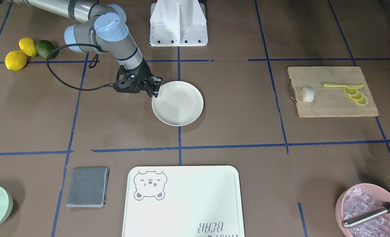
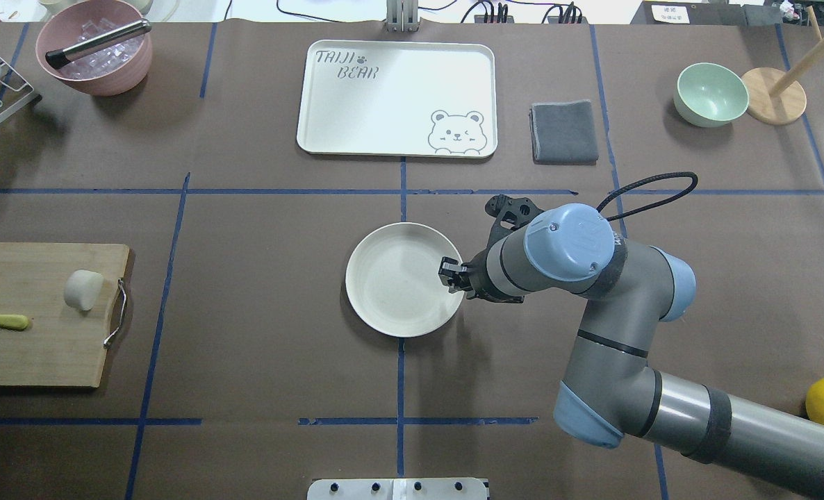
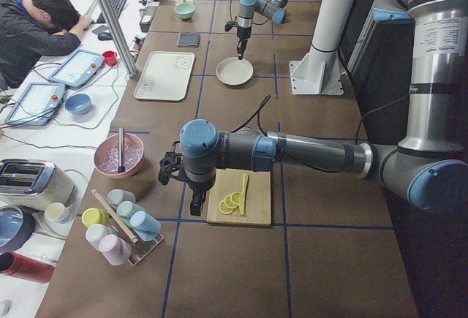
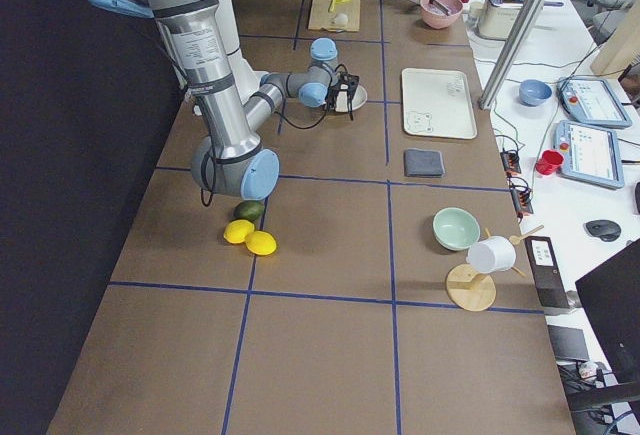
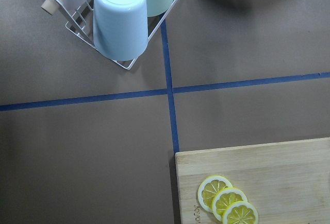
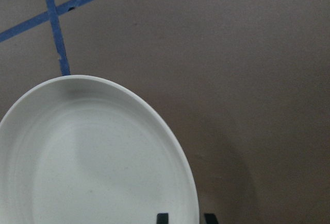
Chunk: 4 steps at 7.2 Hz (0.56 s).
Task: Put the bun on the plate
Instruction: 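Release the plate and withdraw the right arm out of view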
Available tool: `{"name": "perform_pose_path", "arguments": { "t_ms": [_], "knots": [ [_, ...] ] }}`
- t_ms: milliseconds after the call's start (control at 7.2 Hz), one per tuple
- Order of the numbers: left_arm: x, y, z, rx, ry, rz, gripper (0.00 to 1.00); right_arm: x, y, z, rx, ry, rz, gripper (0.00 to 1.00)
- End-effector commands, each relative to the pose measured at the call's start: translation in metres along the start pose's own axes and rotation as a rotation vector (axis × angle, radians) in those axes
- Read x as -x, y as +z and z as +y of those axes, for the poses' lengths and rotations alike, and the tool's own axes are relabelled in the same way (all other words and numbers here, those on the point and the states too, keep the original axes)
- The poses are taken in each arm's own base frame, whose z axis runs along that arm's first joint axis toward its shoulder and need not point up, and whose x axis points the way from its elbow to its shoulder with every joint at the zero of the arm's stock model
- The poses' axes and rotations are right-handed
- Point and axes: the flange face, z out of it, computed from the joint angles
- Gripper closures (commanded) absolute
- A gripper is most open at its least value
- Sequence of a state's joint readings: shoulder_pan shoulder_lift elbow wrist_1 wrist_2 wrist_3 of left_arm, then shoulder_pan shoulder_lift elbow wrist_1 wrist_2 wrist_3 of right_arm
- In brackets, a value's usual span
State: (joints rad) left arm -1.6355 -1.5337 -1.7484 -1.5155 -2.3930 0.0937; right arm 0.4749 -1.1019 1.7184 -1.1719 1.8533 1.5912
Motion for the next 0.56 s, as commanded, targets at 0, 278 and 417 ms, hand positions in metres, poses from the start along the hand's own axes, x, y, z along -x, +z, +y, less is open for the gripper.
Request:
{"name": "perform_pose_path", "arguments": {
  "t_ms": [0, 278, 417],
  "knots": [
    [-0.008, -0.004, -0.005, -0.009, 0.016, -0.002, 0.0, 0.005, -0.026, -0.025, -0.022, 0.018, -0.024, 0.0],
    [-0.079, 0.003, -0.017, -0.004, -0.02, -0.01, 0.0, -0.006, -0.082, -0.068, -0.036, -0.001, 0.057, 0.0],
    [-0.118, 0.003, -0.014, -0.006, -0.06, -0.016, 0.0, -0.015, -0.106, -0.085, -0.051, -0.087, 0.144, 0.0]
  ]
}}
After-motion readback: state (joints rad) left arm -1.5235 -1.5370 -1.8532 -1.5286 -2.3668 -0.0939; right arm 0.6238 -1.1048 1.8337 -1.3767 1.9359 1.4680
